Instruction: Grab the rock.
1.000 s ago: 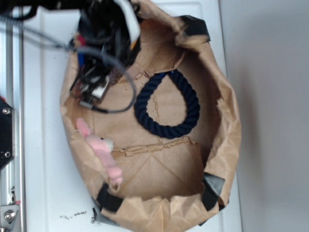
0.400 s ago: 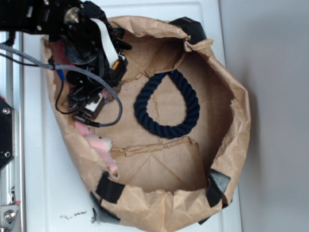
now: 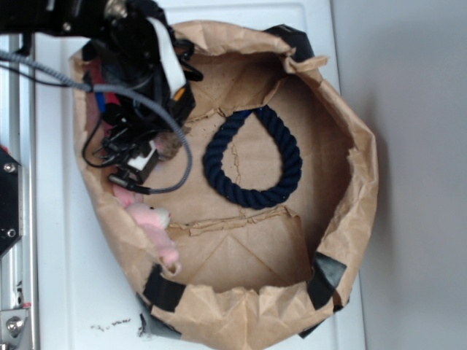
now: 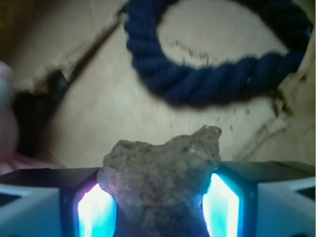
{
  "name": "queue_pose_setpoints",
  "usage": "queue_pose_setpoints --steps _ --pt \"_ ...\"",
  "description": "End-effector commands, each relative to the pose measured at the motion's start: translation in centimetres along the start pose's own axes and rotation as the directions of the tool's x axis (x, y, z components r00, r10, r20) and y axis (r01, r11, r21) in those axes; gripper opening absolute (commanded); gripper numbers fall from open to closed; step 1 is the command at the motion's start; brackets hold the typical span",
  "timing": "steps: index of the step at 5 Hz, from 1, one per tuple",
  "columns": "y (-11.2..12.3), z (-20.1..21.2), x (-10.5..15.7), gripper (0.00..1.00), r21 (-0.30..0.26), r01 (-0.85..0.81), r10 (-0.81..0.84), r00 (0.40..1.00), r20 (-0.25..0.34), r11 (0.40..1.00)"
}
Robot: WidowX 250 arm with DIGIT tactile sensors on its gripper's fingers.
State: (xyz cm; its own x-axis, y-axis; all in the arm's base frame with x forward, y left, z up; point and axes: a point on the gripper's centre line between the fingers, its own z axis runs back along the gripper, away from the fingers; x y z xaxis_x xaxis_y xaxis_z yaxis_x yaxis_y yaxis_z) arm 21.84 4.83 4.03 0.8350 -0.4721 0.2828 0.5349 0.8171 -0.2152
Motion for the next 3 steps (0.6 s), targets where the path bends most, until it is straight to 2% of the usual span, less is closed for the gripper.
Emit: queue_pose_setpoints --steps 1,2,3 --pt "-1.4 7.6 3.7 0.00 -0.026 -0.018 0.020 0.993 0.116 1.000" --pt "-2.6 8.5 4.5 0.00 0.042 -0.052 0.045 0.986 0.158 0.998" --pt "-2.8 7.7 5.0 0.00 0.087 -0.061 0.046 0.985 0.169 0.994"
